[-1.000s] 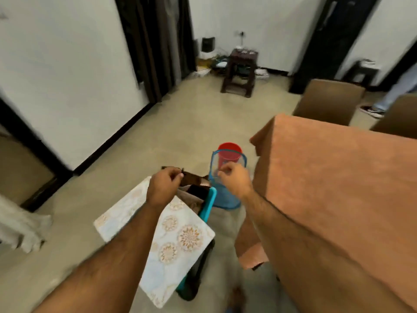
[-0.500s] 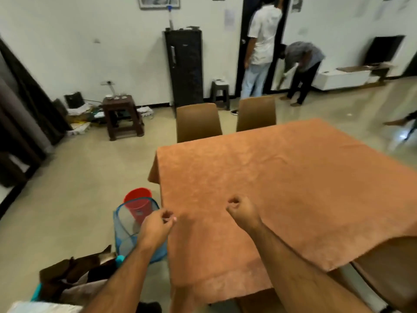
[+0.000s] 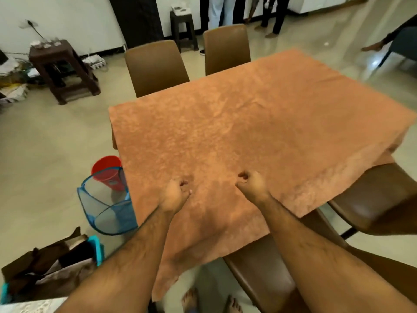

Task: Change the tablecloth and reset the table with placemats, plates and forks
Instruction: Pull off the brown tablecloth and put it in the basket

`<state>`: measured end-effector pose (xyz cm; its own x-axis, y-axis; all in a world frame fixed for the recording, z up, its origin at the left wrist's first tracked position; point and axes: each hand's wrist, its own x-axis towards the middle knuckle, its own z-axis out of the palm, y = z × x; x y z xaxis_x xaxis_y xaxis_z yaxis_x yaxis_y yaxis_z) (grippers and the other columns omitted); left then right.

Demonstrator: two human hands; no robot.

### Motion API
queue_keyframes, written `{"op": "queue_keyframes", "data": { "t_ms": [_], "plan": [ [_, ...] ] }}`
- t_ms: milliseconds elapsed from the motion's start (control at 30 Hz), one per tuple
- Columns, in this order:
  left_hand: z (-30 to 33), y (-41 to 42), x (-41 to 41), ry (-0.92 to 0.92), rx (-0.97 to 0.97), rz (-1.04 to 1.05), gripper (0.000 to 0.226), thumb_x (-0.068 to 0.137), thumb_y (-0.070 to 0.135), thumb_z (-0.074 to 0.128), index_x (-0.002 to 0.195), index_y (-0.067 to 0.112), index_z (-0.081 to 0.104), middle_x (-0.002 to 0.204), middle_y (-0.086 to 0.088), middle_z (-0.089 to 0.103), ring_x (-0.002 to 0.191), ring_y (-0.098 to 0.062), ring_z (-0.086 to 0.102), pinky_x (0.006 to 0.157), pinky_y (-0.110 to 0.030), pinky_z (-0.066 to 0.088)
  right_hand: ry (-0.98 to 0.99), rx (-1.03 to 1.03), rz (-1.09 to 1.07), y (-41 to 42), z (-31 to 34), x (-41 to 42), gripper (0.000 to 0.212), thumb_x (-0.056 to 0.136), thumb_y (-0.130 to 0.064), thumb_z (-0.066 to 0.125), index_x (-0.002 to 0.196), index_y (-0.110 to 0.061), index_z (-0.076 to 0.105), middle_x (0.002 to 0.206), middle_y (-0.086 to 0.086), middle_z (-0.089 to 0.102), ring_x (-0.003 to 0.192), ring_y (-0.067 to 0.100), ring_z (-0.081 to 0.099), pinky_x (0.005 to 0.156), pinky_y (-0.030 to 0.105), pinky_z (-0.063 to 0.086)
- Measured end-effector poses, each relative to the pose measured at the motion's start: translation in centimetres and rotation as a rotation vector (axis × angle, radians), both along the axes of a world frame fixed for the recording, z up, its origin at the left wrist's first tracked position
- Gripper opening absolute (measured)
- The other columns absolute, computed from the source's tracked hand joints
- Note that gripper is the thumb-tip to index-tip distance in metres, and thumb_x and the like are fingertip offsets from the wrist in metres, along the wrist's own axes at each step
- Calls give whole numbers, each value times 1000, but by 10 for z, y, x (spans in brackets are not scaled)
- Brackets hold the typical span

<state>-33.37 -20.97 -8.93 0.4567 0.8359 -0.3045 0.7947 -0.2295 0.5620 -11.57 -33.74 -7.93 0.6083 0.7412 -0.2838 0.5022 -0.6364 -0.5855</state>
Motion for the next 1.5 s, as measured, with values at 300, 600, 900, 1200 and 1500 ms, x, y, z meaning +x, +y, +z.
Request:
{"op": "queue_keyframes", "data": {
  "t_ms": [300,600,900,1200,1500],
  "plan": [
    [-41,34,-36,230,41,-85,57,87,33,69,139,18,50,136,-13,54,127,-31,48,102,-31,37,-4,-109,12,33,-34,-29,41,88,-29,67,127,-16,61,125,10,62,109,25,63,90,32,52],
    [-70,48,-43,249,154,-189,42,91,41,62,131,25,61,138,-3,48,125,-26,46,104,-31,37,-27,-150,37,47,-54,-50,38,85,-34,67,121,-22,61,120,2,60,106,21,61,88,33,53],
    [-54,49,-26,212,162,-152,16,95,30,53,106,26,64,110,-3,65,106,-25,59,84,-33,45,-58,-154,32,51,-49,-78,62,81,-41,73,136,-29,47,130,-3,55,119,17,55,96,34,50],
    [-34,43,-10,114,59,-146,19,96,28,49,106,20,63,109,-8,69,106,-29,61,84,-32,44,41,-134,106,72,-42,-106,50,78,-42,73,124,-34,55,111,-5,69,102,18,66,87,34,55],
    [-20,42,-4,-184,-88,-220,31,88,25,64,119,26,64,107,9,66,100,-7,60,90,-22,46,-60,67,24,99,-12,-93,12,85,-21,60,91,-14,69,95,6,73,93,24,66,80,31,47]
  ]
}}
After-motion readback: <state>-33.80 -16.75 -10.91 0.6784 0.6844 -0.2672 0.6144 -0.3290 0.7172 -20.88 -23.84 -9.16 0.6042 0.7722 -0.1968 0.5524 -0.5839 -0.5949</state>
